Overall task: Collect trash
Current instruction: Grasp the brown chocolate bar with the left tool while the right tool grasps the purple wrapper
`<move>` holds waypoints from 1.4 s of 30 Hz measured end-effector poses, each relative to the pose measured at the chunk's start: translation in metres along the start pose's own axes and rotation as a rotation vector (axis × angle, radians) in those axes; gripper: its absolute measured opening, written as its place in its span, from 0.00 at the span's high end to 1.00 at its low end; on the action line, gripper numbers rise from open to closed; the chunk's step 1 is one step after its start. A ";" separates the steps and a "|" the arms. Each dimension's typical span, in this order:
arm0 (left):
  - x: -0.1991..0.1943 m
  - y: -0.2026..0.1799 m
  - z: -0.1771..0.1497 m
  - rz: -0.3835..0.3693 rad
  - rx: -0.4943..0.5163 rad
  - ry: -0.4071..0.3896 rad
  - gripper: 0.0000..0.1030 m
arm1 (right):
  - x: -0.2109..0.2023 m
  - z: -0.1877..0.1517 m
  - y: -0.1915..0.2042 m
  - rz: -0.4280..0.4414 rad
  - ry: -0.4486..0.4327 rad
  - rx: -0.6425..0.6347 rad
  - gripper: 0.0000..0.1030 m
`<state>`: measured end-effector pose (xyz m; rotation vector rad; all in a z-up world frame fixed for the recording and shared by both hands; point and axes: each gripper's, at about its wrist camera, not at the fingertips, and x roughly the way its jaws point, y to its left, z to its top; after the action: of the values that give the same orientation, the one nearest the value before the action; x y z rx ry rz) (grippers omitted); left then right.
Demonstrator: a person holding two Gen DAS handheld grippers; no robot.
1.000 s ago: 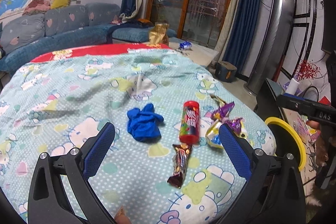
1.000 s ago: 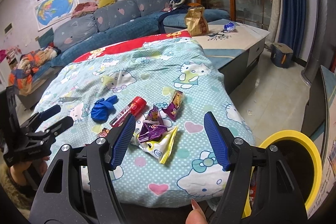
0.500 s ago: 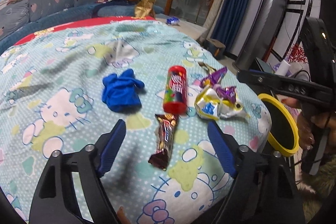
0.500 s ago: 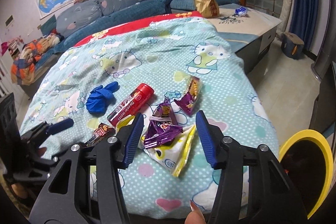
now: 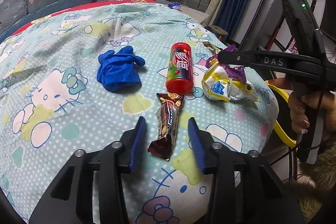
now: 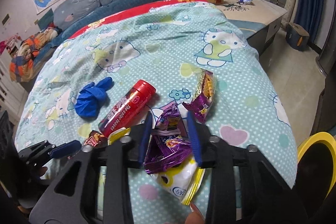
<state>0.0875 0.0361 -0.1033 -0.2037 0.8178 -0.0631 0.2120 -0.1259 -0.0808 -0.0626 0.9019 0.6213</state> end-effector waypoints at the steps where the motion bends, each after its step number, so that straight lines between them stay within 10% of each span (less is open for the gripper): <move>1: 0.000 0.001 0.000 -0.007 -0.002 0.000 0.71 | 0.001 -0.001 0.000 -0.001 -0.002 0.002 0.85; 5: 0.002 0.006 -0.001 -0.027 -0.025 0.006 0.84 | -0.004 -0.002 -0.001 -0.004 -0.022 0.009 0.87; 42: -0.055 -0.013 0.027 -0.089 -0.016 -0.164 0.85 | -0.093 -0.019 0.003 0.055 -0.195 0.016 0.90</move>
<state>0.0698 0.0354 -0.0429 -0.2575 0.6455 -0.1219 0.1542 -0.1732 -0.0222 0.0363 0.7220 0.6592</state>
